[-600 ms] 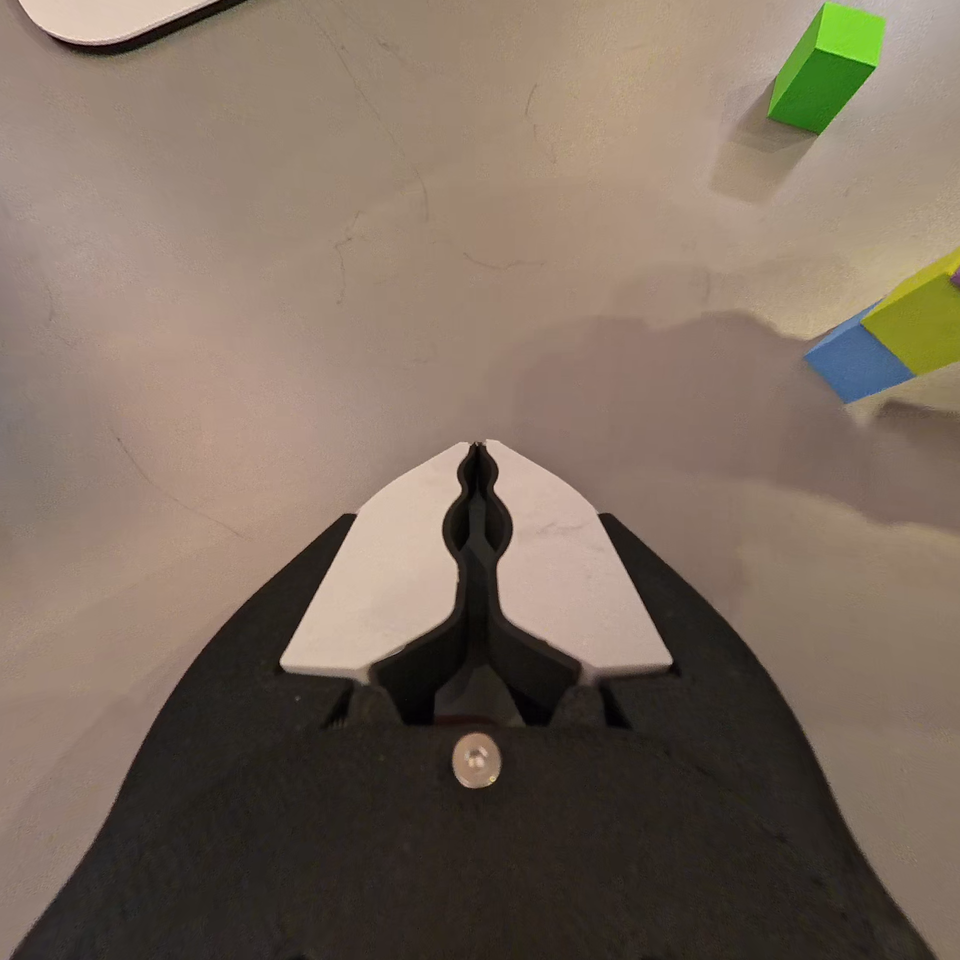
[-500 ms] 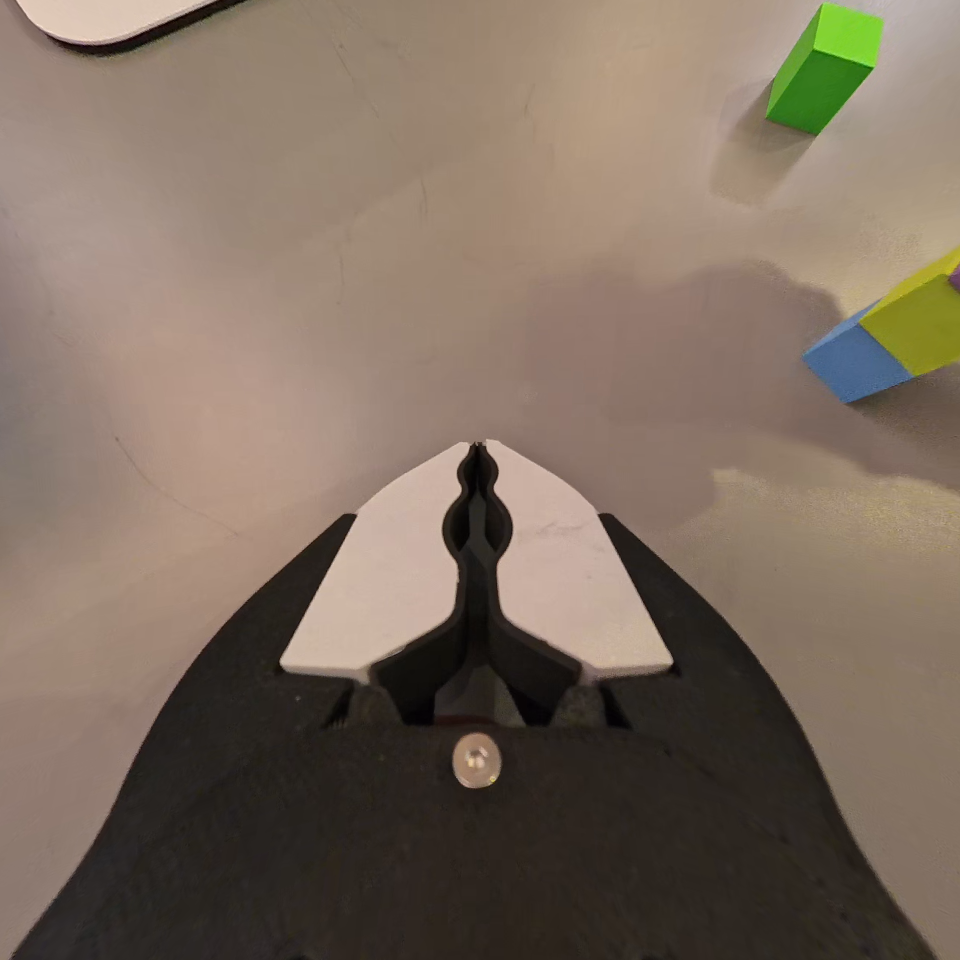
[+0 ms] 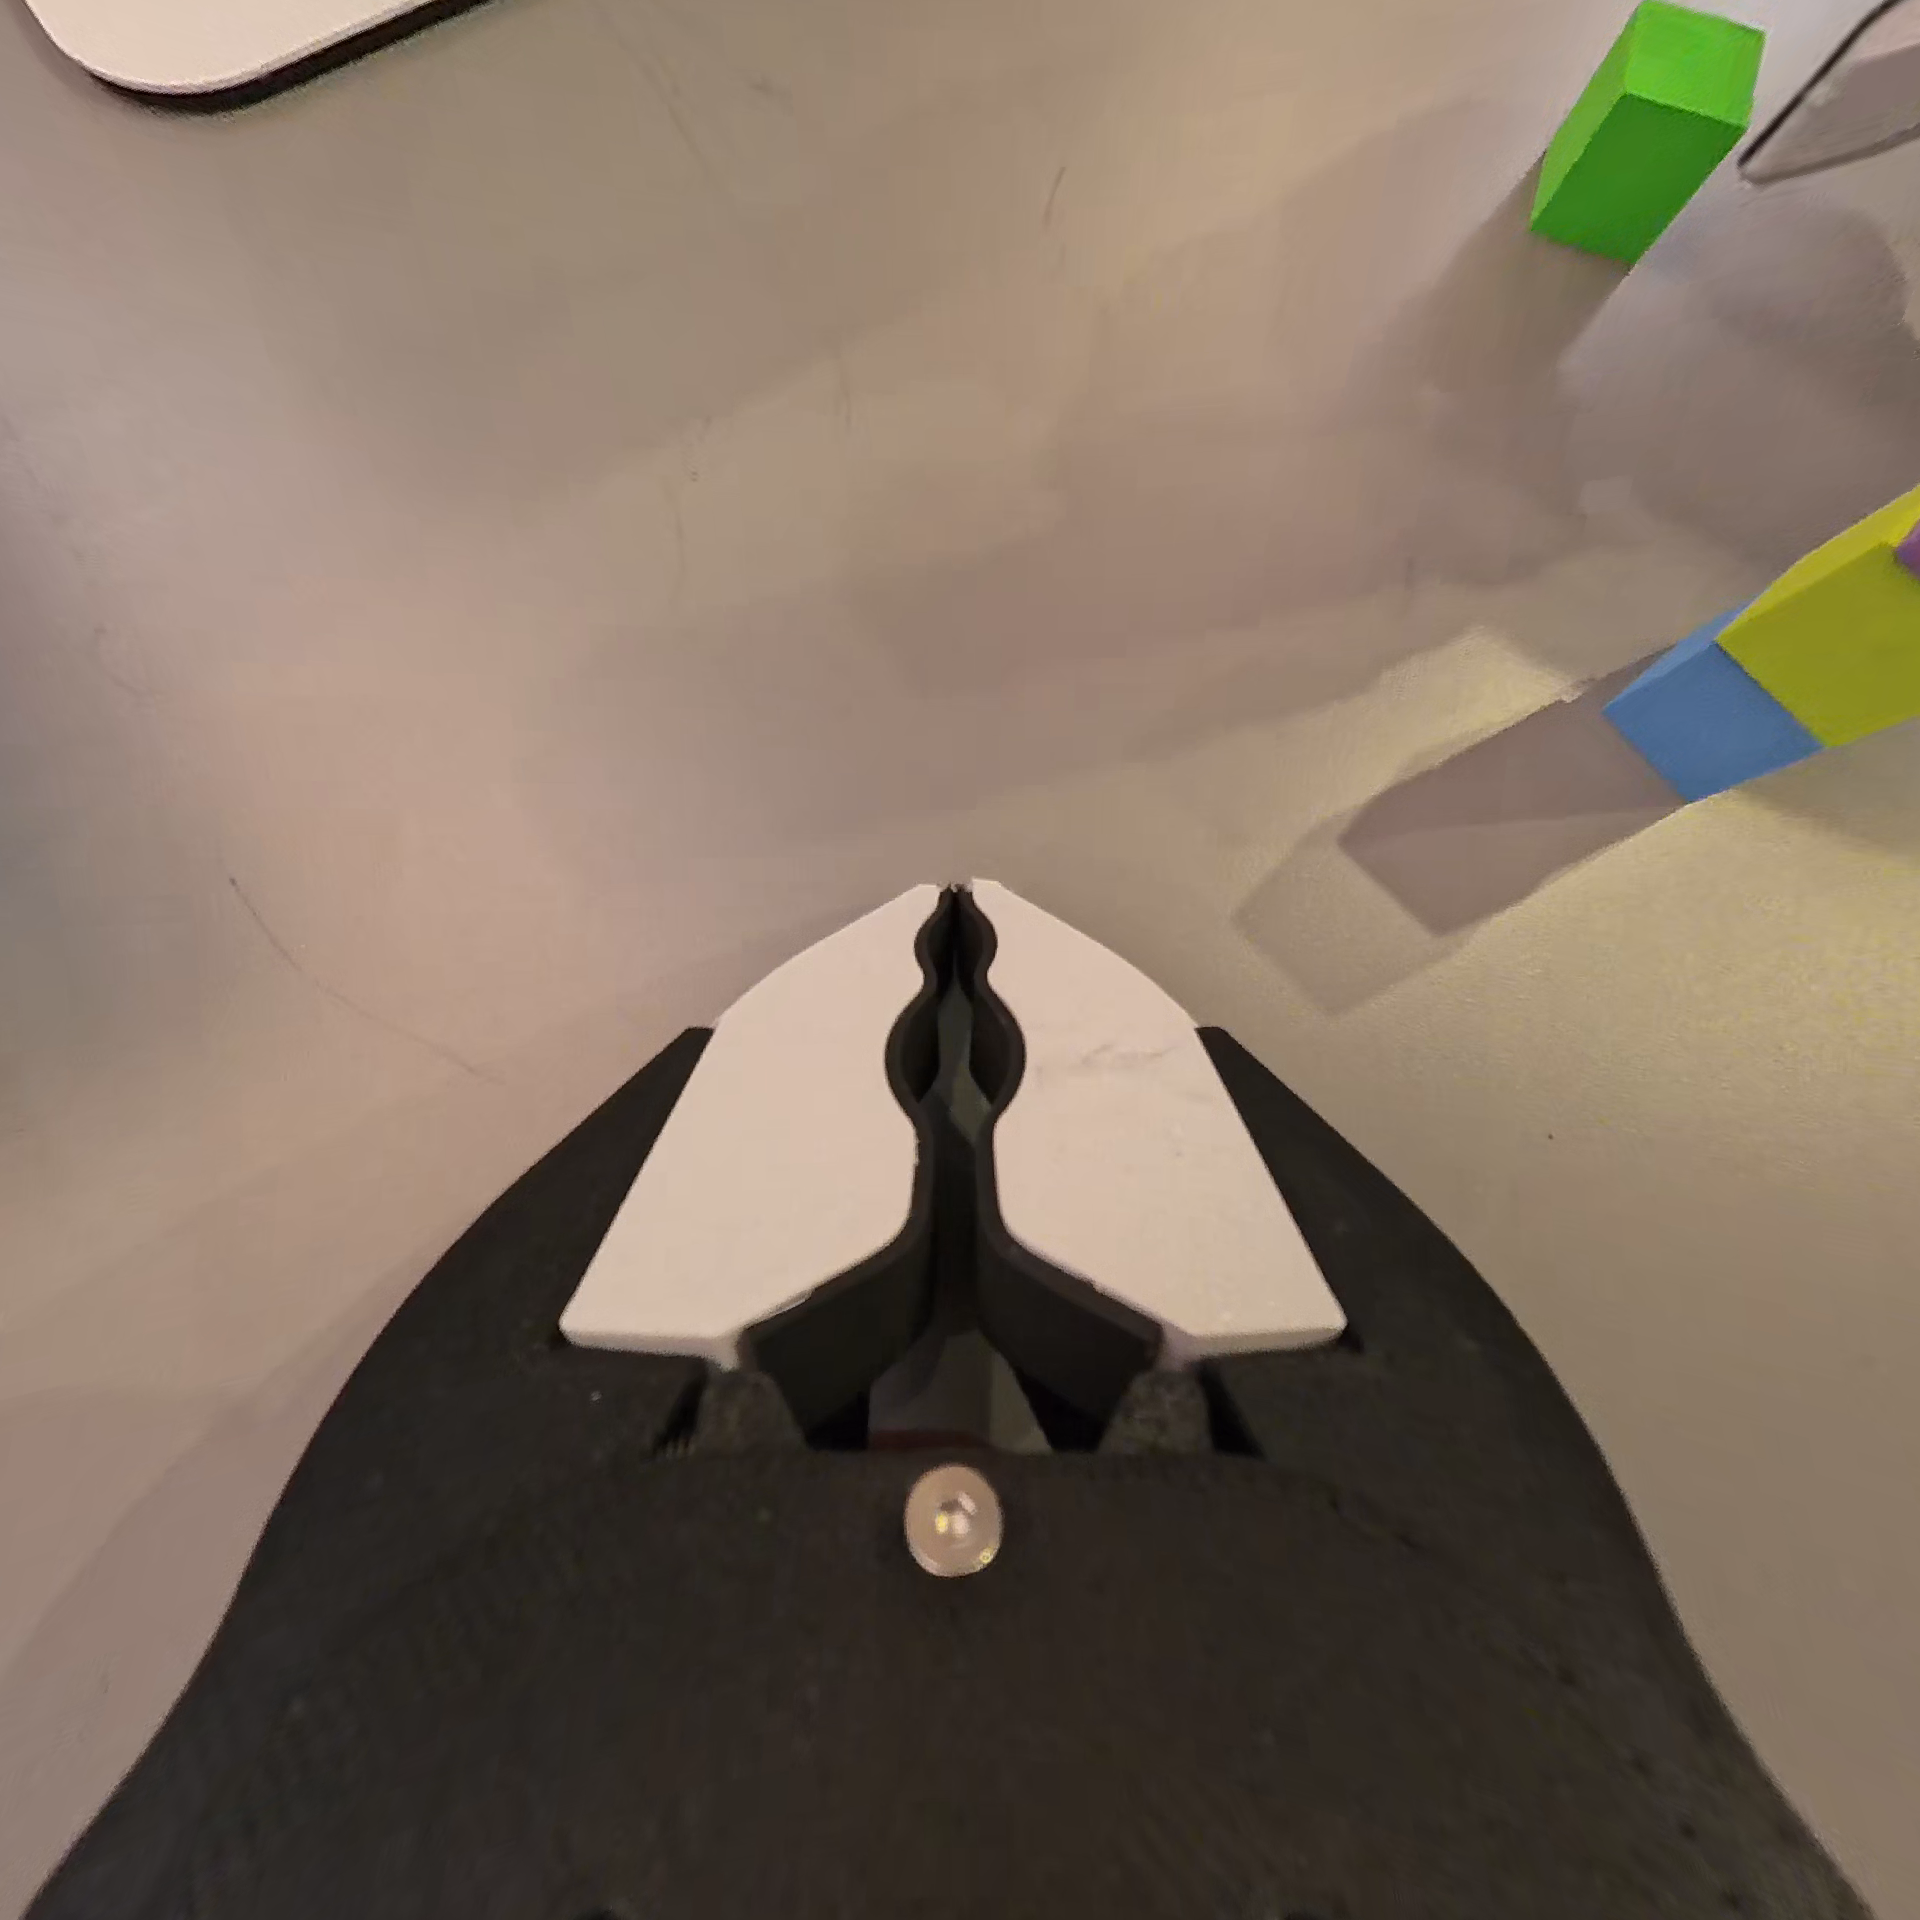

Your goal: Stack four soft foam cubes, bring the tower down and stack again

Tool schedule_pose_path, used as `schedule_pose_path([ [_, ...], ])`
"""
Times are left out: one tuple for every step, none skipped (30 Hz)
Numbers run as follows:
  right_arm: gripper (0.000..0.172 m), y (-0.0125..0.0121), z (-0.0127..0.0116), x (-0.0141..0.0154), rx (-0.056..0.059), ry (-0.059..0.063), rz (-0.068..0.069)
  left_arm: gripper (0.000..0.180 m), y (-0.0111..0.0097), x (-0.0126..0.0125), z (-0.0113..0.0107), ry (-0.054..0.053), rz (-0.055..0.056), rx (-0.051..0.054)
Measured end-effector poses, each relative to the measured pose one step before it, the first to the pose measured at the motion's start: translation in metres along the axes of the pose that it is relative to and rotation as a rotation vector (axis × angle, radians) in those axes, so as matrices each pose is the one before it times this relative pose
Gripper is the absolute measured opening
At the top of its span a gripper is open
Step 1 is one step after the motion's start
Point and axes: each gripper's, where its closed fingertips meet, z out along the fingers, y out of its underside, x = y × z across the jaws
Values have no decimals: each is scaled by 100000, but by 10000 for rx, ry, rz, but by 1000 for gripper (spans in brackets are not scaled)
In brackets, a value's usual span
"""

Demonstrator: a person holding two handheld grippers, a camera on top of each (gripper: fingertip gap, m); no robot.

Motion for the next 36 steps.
schedule_pose_path([
  [45,-141,102,-116,76,-145,339,0,0,6,0,5,1,0],
  [45,-131,109,-166,56,-103,219,0,0,9,0,9,3,0],
  [44,-83,147,-67,9,-2,165,0,-1,11,1,11,4,1],
  [43,61,220,28,-99,40,171,0,-2,12,1,10,1,2],
  [41,111,280,-63,-156,-23,128,0,0,1,0,3,3,0],
  [39,38,290,-96,-100,-25,24,0,6,9,-3,-5,8,-2],
  [33,-88,172,213,-1,183,-12,0,8,0,8,-5,9,-2],
  [32,-98,44,81,8,25,37,0,-1,13,2,3,6,0],
  [32,-116,-102,-38,13,-74,21,0,0,3,0,4,2,0],
  [32,-312,-329,56,144,69,-43,0,-7,0,-9,9,-3,1],
  [32,-514,-565,-161,253,-4,-86,0,-3,12,0,16,-7,3],
  [32,-647,-724,-483,313,-167,-165,0,-2,6,0,13,-5,2],
  [32,-597,-722,-548,250,-177,-222,0,-2,9,1,9,3,2],
  [32,-391,-638,-369,105,-72,-200,0,6,11,-7,6,0,3],
  [32,-184,-557,-234,13,5,-147,0,-17,24,-1,23,-3,4],
  [32,-161,-469,-290,45,-34,-141,0,-5,106,-17,98,6,11],
  [32,-217,-399,-424,128,-115,-132,2,-8,118,-15,112,4,10],
  [32,-213,-341,-471,155,-148,-99,3,-4,64,-22,77,-11,12],
  [31,-144,-296,-256,130,-34,6,3,-11,5,-9,17,-14,5],
  [31,-86,-275,-120,98,43,27,3,10,-8,12,-22,16,-9],
  [31,-29,-227,-238,68,-30,-40,3,2,0,10,-32,27,-9],
  [31,9,-170,-368,41,-94,-94,3,12,2,14,-36,29,-9],
  [31,-42,-174,-340,51,-78,-107,3,7,15,5,-23,34,-10],
  [31,-59,-175,-354,37,-87,-115,5,6,51,0,11,31,-1],
  [31,-16,-158,-350,-17,-79,-172,8,-19,69,8,33,32,2],
  [31,-5,-177,-228,-40,-18,-153,14,5,34,-2,20,19,-2],
  [31,-36,-226,-105,-19,31,-83,22,-51,20,-29,-22,34,27],
  [31,-42,-263,-68,14,28,-61,27,-261,244,-83,75,136,165],
  [31,8,-273,-74,36,-8,-37,33,-544,572,-144,210,196,323],
  [31,28,-265,-29,51,6,-1,40,-699,867,-121,341,182,374],
  [31,72,-249,33,50,34,28,48,-748,1064,-37,421,156,330],
  [31,128,-211,43,45,35,36,54,-793,1299,66,503,263,292],
  [31,140,-146,13,45,5,41,58,-839,1363,163,490,472,303],
  [31,144,-89,10,62,-6,45,60,-833,1182,271,336,584,300],
  [31,142,-36,8,59,-18,71,64,-619,1149,415,377,454,152],
  [31,156,12,10,42,-8,60,68,-490,1278,512,550,266,70],
])
